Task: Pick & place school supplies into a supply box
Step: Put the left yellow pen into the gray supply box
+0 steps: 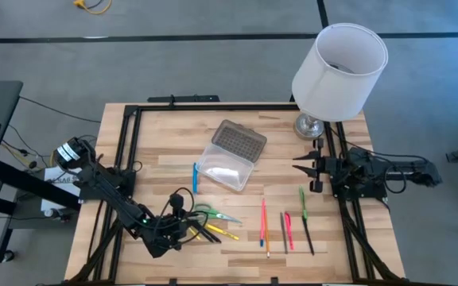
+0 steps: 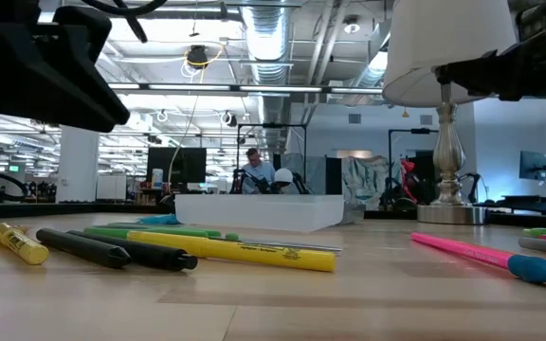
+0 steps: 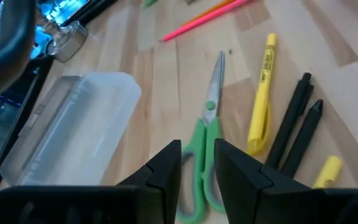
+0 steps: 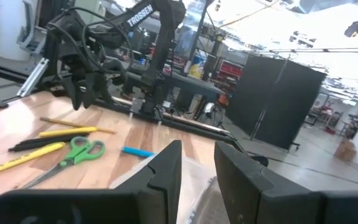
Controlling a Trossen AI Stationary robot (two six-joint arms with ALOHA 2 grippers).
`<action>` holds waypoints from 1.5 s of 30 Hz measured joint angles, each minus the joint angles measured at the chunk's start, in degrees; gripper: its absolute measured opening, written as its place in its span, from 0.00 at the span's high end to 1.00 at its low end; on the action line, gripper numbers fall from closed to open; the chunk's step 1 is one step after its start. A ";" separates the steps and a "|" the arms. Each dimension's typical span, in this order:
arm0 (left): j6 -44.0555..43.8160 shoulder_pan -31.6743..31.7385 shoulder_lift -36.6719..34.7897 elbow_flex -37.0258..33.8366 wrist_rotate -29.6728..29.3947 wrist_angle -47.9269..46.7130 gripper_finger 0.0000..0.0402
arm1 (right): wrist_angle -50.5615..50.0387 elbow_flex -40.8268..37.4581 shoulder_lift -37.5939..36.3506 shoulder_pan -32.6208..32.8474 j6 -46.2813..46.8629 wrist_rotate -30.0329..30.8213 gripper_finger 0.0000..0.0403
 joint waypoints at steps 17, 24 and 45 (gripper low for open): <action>-4.14 2.07 0.00 0.00 7.53 -0.02 0.77 | -2.03 0.00 0.00 -0.60 3.33 -0.04 0.77; -9.42 4.49 0.00 -0.02 21.45 -0.78 0.77 | -2.03 0.00 0.00 -0.60 3.33 -0.04 0.77; -14.67 6.69 0.11 -0.04 33.38 -9.07 0.77 | -2.02 0.00 -0.01 -0.60 3.33 -0.05 0.77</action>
